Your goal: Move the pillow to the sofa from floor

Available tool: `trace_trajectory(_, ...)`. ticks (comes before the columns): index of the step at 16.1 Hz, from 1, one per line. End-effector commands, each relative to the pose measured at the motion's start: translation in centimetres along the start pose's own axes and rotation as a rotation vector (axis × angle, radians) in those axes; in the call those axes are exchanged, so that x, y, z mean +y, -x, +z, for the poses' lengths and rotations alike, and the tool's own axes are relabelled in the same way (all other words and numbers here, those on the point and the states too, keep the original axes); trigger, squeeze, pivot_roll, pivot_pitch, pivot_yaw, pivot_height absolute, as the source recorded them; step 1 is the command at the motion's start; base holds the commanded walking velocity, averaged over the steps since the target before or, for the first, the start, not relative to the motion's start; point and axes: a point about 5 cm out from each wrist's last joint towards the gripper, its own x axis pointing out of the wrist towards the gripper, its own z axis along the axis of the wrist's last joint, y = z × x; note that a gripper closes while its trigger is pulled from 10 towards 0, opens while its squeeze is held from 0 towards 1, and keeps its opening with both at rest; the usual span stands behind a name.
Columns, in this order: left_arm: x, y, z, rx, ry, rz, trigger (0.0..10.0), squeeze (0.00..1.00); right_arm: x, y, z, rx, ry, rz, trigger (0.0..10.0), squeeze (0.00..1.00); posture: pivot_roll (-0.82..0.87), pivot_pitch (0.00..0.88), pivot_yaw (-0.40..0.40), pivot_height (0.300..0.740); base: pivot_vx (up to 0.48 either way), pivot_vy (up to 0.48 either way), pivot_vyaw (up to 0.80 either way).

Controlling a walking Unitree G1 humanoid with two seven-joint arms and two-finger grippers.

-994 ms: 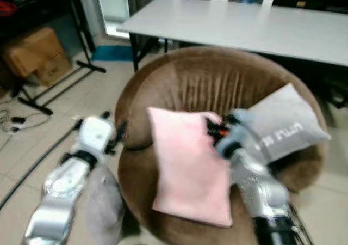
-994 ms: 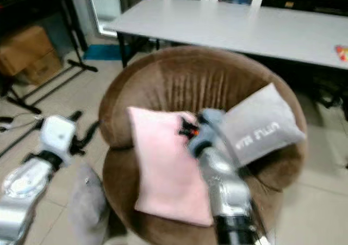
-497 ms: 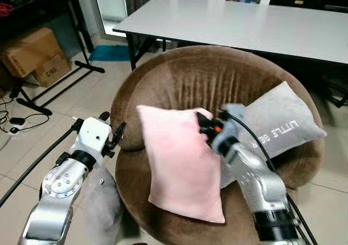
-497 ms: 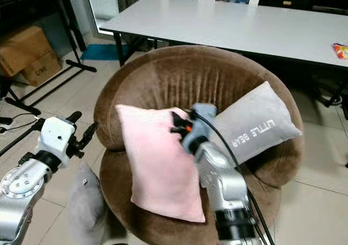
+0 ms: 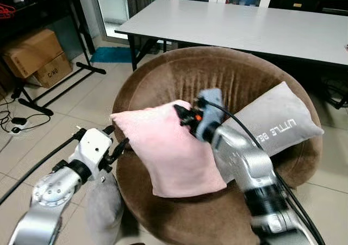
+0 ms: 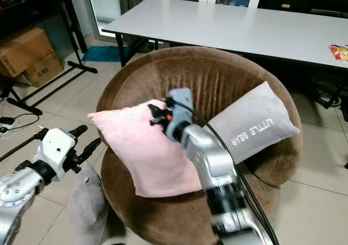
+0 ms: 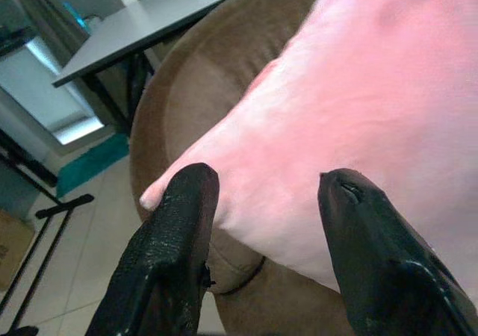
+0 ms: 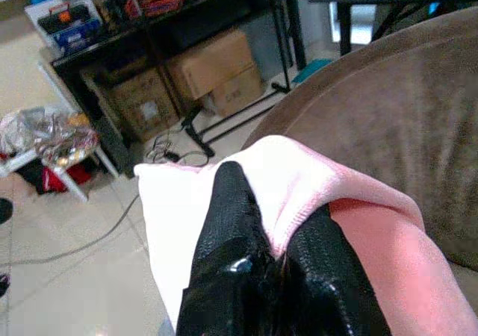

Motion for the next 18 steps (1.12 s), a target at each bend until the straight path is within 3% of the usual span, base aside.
trace_trajectory(1,0.0,0.4,0.1,0.014,-0.009,-0.039,10.0,0.00,0.4,-1.1,1.2,-0.008,0.010,0.021,10.0,0.00,0.03,0.000,0.027,0.740,0.000,0.000,0.00)
trace_trajectory(2,0.0,0.5,0.0,0.019,-0.013,-0.050,10.0,0.00,0.3,-1.5,1.5,-0.006,0.011,0.008,10.0,0.00,0.03,0.000,0.027,0.740,0.000,0.000,0.00)
trace_trajectory(3,0.0,0.6,-0.2,0.029,-0.017,-0.064,10.0,0.00,-0.8,-3.2,3.3,-0.051,-0.061,-0.101,10.0,0.00,0.03,0.000,0.027,0.740,0.000,0.000,0.00)
trace_trajectory(4,0.0,0.6,-0.2,0.029,-0.018,-0.065,10.0,0.00,-1.1,-3.5,3.6,-0.066,-0.087,-0.125,10.0,0.00,0.03,0.000,0.027,0.740,0.000,0.000,0.00)
trace_trajectory(6,0.0,0.6,-0.1,0.032,-0.020,-0.072,10.0,0.00,-4.2,-3.5,5.1,-0.149,-0.321,-0.328,10.0,0.00,0.04,0.000,0.021,0.740,0.000,0.000,0.00)
trace_trajectory(9,0.1,0.7,-0.1,0.035,-0.021,-0.079,10.0,0.00,-10.5,-0.2,4.6,-0.234,-0.633,-0.651,10.0,0.00,0.05,0.000,0.011,0.740,0.000,0.000,0.00)
trace_trajectory(10,0.1,0.8,-0.1,0.037,-0.019,-0.080,10.0,0.00,-11.8,0.8,4.1,-0.249,-0.683,-0.715,10.0,0.00,0.05,0.000,0.011,0.740,0.000,0.000,0.00)
trace_trajectory(11,-0.1,0.8,-0.2,0.043,-0.005,-0.103,10.0,0.00,-14.4,3.3,2.8,-0.257,-0.751,-0.851,10.0,0.00,0.05,0.000,0.011,0.740,0.000,0.000,0.00)
trace_trajectory(12,-0.3,0.8,-0.3,0.046,0.012,-0.126,10.0,0.00,-16.0,5.2,1.5,-0.246,-0.778,-0.942,10.0,0.00,0.05,0.000,0.013,0.740,0.000,0.000,0.00)
trace_trajectory(14,-0.6,0.9,0.0,0.031,0.073,-0.171,10.0,0.00,-17.4,7.8,-1.0,-0.205,-0.812,-1.051,10.0,0.00,0.03,0.000,0.023,0.740,0.000,0.000,0.00)
trace_trajectory(18,-0.8,1.5,1.2,-0.008,0.214,-0.333,10.0,0.00,-17.4,8.8,-3.8,-0.136,-0.832,-1.099,10.0,0.00,0.01,0.000,0.045,0.740,0.000,0.000,0.00)
